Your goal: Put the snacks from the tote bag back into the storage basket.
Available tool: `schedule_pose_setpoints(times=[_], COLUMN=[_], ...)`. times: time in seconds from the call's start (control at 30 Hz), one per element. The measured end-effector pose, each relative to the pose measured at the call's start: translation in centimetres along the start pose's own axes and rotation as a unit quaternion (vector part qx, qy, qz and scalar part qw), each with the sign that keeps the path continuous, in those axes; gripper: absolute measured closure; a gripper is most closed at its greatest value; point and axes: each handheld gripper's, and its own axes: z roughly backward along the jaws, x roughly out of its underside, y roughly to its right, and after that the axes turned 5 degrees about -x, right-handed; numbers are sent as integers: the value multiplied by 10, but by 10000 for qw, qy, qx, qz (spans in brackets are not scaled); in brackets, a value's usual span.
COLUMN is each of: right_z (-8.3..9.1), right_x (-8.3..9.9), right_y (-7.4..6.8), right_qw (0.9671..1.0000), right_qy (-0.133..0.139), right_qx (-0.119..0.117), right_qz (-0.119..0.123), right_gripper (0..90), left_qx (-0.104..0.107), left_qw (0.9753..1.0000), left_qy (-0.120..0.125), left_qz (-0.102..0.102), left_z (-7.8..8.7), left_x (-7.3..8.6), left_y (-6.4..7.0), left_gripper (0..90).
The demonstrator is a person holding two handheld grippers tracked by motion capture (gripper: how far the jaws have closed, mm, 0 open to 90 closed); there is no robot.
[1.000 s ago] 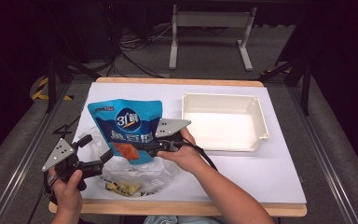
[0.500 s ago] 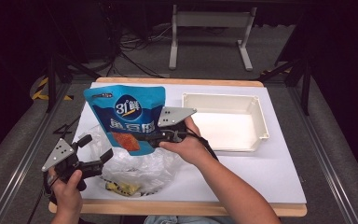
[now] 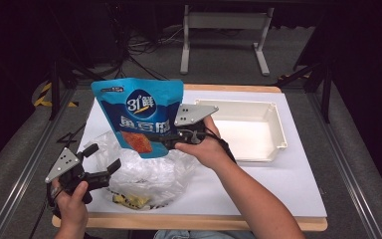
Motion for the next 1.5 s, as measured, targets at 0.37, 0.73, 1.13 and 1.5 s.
schedule_pose_setpoints(times=[0.37, 0.73, 1.13, 1.5], right_z=[14, 48, 90, 126], right_x=[-3, -6, -6, -1], right_y=[4, 18, 31, 44], right_qw=[10000, 9994, 9988, 9970], right_qy=[-58, -241, -66, -42], right_qx=[16, 217, 429, 690], right_qz=[-4, -103, -239, -362], right_gripper=[547, 546, 543, 542], left_qx=[2, 17, 5, 5], left_qw=[10000, 10000, 10000, 10000], left_qy=[-1, -49, -42, -44], left_qz=[-3, -5, -1, 6], left_z=[0, 0, -1, -2], left_x=[0, 0, 1, 2], left_y=[0, 0, 0, 1], left_gripper=[34, 35, 34, 34])
